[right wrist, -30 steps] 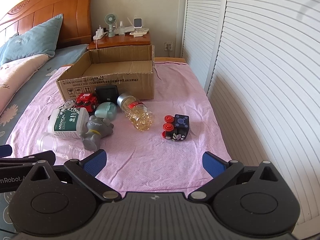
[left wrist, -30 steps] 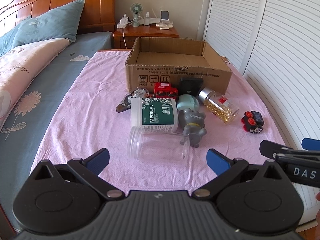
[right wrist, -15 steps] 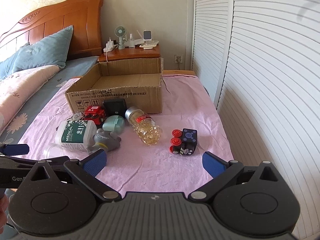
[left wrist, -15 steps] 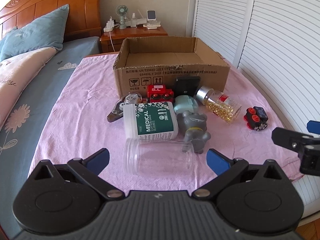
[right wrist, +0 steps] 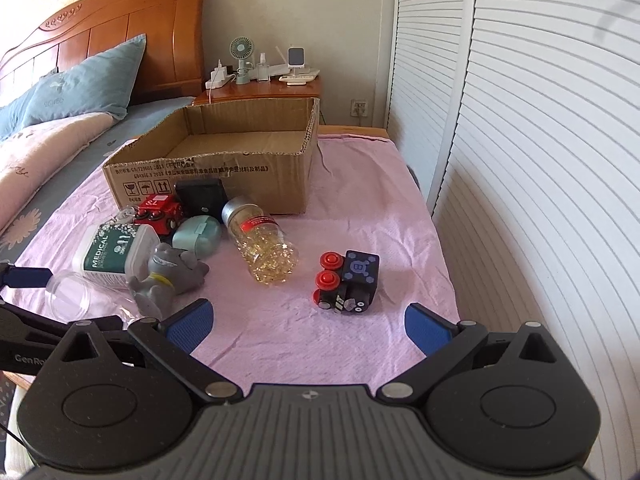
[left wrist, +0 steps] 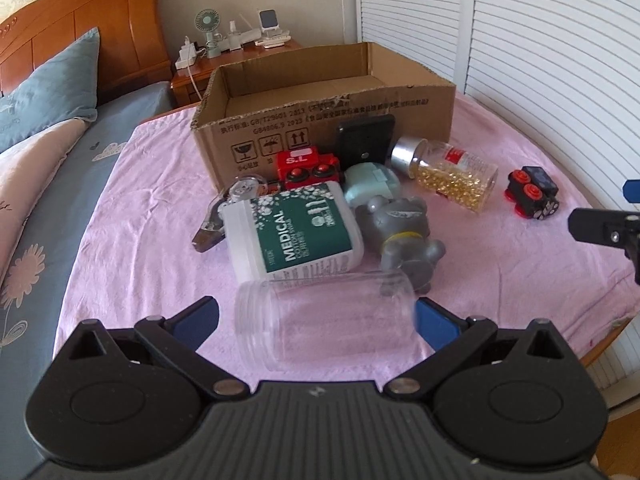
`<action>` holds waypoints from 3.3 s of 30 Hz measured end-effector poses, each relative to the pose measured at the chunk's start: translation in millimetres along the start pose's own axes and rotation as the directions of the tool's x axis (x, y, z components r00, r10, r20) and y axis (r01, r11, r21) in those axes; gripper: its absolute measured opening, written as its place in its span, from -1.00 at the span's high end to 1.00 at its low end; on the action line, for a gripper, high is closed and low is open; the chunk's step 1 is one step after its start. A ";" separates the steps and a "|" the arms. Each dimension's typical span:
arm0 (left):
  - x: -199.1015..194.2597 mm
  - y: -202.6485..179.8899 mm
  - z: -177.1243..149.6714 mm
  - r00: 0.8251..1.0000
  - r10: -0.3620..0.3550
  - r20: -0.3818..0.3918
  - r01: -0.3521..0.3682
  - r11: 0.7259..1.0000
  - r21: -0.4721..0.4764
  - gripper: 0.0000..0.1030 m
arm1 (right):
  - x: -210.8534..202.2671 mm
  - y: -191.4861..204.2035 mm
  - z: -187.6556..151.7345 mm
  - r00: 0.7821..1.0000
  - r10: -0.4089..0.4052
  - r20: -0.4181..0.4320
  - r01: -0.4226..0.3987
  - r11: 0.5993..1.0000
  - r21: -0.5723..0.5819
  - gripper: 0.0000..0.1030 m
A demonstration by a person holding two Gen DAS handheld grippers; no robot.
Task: Organize rigid objects
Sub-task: 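Reach the right tool to the black cube and close on it while the left tool approaches the clear jar, then lift the clear jar with the left tool and drop it into the box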
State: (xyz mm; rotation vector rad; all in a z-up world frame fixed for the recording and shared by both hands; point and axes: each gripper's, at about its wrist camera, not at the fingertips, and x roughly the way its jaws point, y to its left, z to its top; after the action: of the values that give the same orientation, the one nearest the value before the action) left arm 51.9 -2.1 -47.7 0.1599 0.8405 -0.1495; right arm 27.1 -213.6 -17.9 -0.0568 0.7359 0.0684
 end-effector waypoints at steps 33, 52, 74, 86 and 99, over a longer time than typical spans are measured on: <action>27.0 35.1 -21.8 0.997 0.025 -0.072 -0.039 0.980 -0.197 -1.00 | 91.6 -42.2 22.6 0.908 0.343 -0.240 -0.383 0.912 -0.146 -1.00; 17.3 38.0 -28.3 1.000 -0.001 0.015 0.004 0.977 -0.212 -0.99 | 81.2 -17.5 -6.7 0.981 0.108 -0.160 -0.129 0.984 -0.126 -1.00; 10.4 36.8 -17.4 0.998 -0.006 0.064 0.017 0.986 -0.163 -0.77 | 79.6 -6.0 5.4 0.990 0.063 -0.125 -0.078 0.990 -0.117 -0.19; 4.6 46.5 -4.9 0.998 -0.066 0.023 0.068 0.995 -0.073 -0.76 | 66.7 -6.2 13.4 0.990 0.062 -0.124 -0.079 0.987 -0.138 -0.09; -14.5 67.1 52.0 0.989 -0.144 0.021 0.144 0.990 0.000 -0.76 | 38.1 3.0 65.4 0.988 0.144 -0.058 -0.153 0.969 -0.194 -0.09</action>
State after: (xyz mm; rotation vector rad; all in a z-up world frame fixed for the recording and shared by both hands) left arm 93.3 54.1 2.8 0.0960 0.8310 -0.2860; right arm 98.7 -204.1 4.8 -0.1936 0.7745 0.2847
